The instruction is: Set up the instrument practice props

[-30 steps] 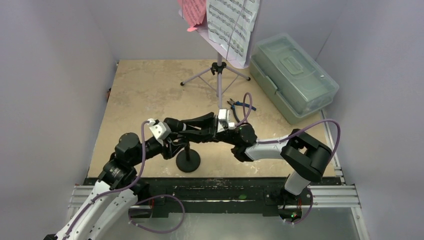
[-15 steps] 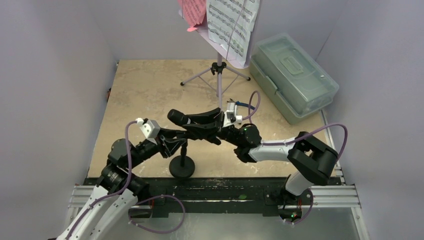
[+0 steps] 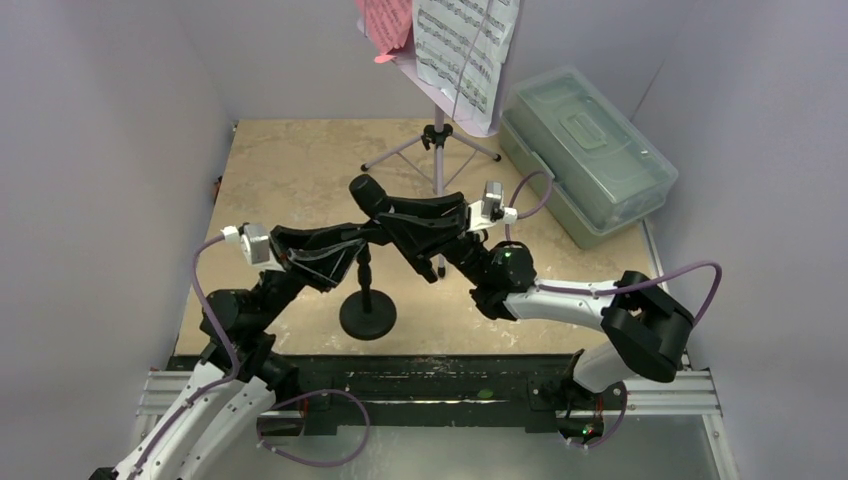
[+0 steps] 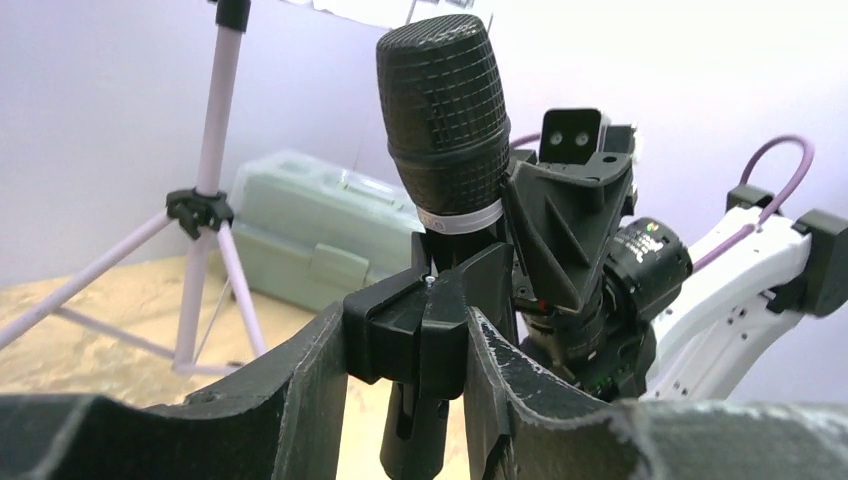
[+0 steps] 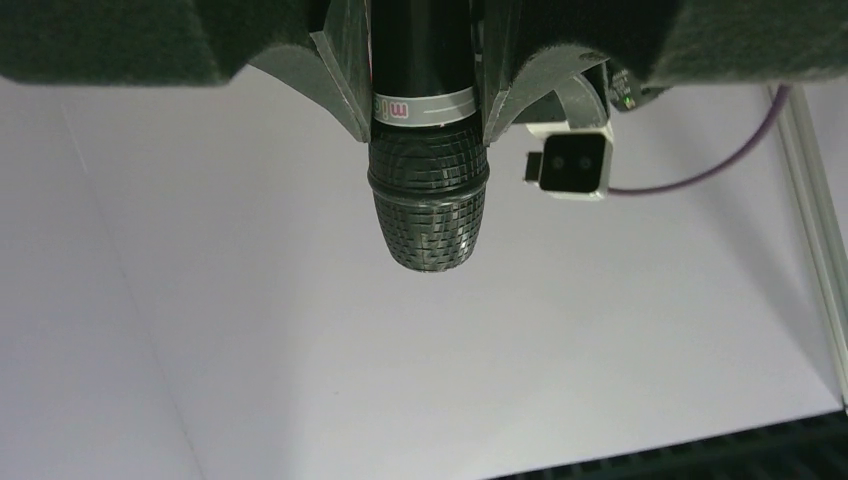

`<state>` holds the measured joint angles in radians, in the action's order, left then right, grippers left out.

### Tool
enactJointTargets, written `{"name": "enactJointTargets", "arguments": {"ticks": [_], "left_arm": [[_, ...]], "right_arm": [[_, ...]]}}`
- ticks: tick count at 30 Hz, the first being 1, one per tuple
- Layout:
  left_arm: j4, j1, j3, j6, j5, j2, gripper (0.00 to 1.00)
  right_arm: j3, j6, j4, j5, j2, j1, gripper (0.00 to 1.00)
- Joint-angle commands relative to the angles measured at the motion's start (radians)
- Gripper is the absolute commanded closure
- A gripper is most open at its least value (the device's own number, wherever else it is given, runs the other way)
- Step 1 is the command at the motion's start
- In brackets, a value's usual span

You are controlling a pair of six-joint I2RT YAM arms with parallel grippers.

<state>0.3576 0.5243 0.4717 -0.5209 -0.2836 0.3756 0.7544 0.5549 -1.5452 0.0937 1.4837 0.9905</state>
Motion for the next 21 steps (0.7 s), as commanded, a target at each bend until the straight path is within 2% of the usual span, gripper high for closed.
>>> {"name": "enactJointTargets", "arguments": {"ticks": [1,7,11,21], "left_arm": [[0.448,0.005,0.011,-0.176,0.032,0.057,1.0],[0.592,0.004,0.029,-0.282,-0.047,0.165,1.0],[0.674,0.005,0.008,-0.335,-0.05,0.192,1.0],[0.746,0.005,0.004,-0.378,-0.1,0.245,1.0]], "right_arm": [[0.065,0.081,-0.302,-0.056,0.015,0.007,1.0],[0.123,0.082,-0.299,-0.044,0.05,0.01,1.0],[0.155,0.116,-0.295,-0.057,0.102,0.01,1.0],[0.228,0.066,-0.232,-0.042,0.174,0.044,1.0]]}}
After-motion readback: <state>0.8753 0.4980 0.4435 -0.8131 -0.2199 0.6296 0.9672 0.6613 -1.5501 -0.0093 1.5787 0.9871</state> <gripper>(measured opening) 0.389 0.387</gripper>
